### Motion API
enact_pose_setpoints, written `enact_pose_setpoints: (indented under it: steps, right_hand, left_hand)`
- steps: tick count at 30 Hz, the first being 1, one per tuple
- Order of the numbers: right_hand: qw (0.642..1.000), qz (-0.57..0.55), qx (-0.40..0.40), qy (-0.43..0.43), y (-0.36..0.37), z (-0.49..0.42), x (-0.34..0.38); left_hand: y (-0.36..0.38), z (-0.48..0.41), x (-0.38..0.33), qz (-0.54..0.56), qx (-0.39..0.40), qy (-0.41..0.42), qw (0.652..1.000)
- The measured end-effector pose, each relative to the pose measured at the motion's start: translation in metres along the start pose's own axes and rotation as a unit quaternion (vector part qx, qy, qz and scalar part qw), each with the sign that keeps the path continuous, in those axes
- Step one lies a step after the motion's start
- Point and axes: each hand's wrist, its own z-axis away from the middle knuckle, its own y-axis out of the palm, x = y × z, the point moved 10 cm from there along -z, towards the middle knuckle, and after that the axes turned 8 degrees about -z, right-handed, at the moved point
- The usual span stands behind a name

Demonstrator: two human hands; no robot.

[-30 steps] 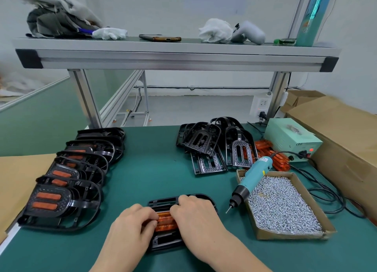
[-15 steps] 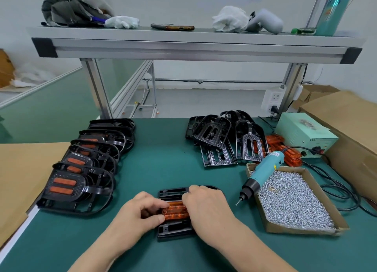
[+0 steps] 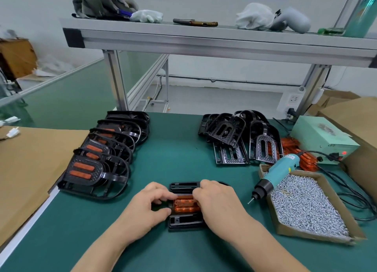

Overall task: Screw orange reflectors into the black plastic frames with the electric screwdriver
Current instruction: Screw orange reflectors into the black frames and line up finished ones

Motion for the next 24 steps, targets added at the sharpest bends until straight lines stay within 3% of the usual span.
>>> enact_pose_setpoints:
  steps: [15, 18, 21, 24]
  right_hand:
    - [0.998, -0.031, 0.02, 0.043, -0.001, -0.004, -0.013]
    - [0.984, -0.136, -0.082, 0.077, -0.032, 0.016, -0.045]
    - [0.945, -0.187, -0.217, 0.156, -0.072, 0.051, -0.104]
    - [0.924, -0.155, -0.232, 0.263, -0.083, 0.082, -0.161]
  left_hand:
    - [0.001, -0.01, -0.003, -0.052, -0.033, -0.07, 0.996]
    - [0.001, -0.009, -0.006, -0.059, -0.025, -0.069, 0.996]
    - [0.001, -0.009, -0.007, -0.077, -0.017, -0.066, 0.995]
    - [0.001, -0.009, -0.017, -0.096, -0.008, -0.045, 0.994]
